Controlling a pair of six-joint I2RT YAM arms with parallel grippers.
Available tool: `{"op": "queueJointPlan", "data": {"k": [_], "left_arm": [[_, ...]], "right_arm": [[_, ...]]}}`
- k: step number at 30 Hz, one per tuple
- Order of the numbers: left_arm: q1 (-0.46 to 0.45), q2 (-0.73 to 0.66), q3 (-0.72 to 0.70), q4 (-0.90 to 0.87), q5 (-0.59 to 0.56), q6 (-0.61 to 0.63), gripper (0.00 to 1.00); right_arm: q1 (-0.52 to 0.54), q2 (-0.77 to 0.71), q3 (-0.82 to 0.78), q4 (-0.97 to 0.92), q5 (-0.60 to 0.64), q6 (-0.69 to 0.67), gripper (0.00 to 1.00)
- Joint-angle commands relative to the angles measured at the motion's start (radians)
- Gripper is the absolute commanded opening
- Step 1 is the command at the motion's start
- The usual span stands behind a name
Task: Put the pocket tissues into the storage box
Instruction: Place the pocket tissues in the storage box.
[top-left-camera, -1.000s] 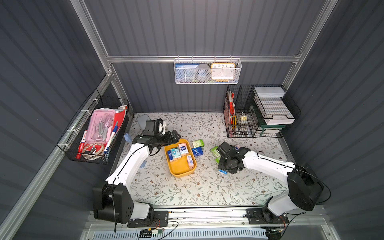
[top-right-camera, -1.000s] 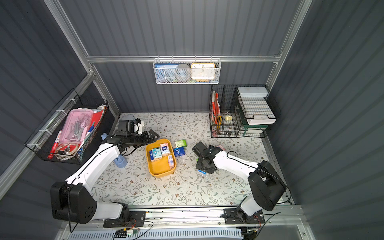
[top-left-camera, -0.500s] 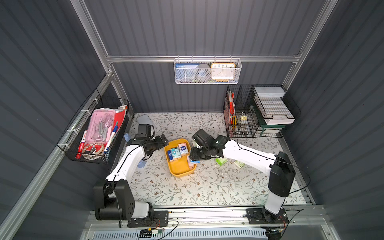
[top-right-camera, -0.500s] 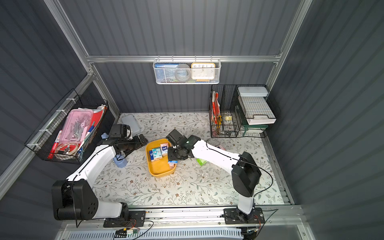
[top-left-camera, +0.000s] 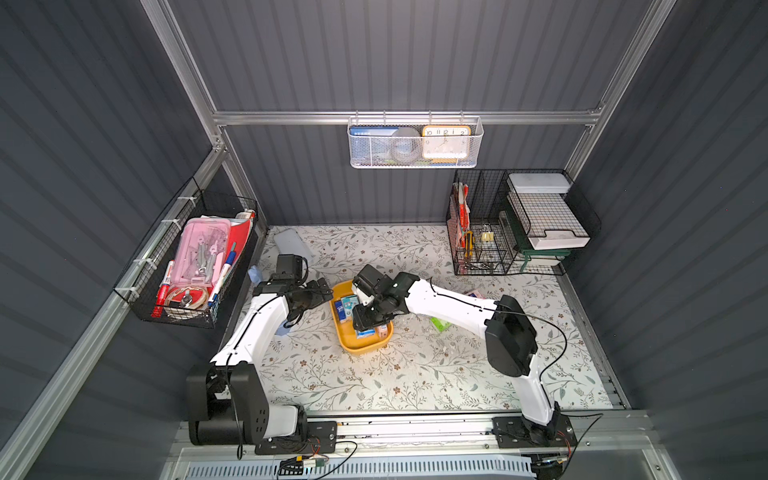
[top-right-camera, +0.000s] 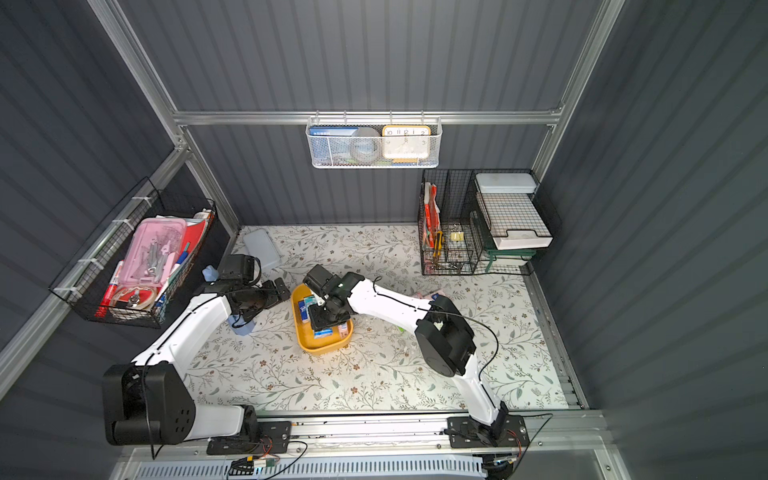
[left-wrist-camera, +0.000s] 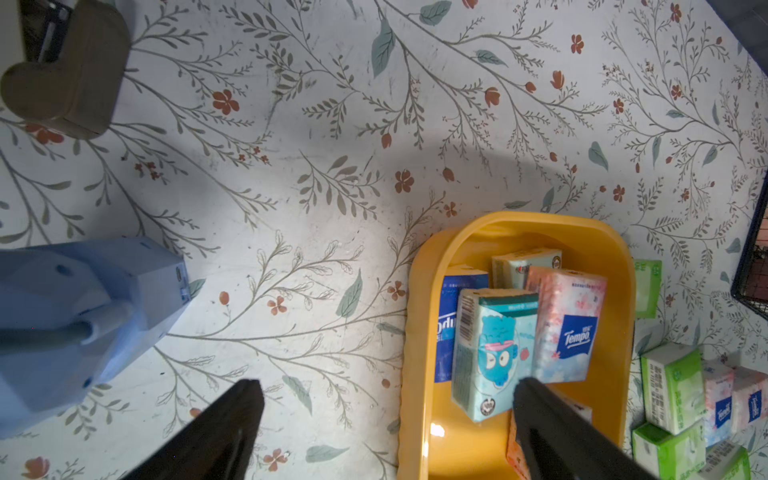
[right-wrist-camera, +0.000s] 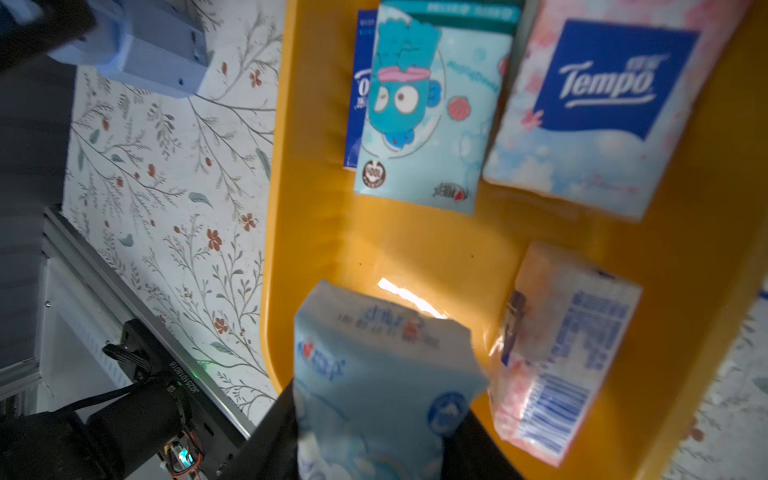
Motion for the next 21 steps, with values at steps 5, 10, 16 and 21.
{"op": "queueJointPlan", "data": {"k": [5,10,16,21], "left_arm": [[0.006,-0.035,0.009,-0.033,0.000,0.009,0.99],[0.006,-0.050,0.011,-0.035,0.004,0.011,0.99],[0.006,-0.063,0.016,-0.043,0.016,0.015,0.99],[0.006,-0.064,0.039,-0.043,0.018,0.062,0.99]], "right_arm": [[0.002,0.048,0.048,-0.115,0.067,-0.058,0.49],[0.003,0.064,0.067,-0.120,0.088,-0.052,0.60],[0.002,0.043,0.077,-0.113,0.128,-0.044,0.69],[-0.008,-0.004,0.070,-0.109,0.162,-0.035,0.69]]}}
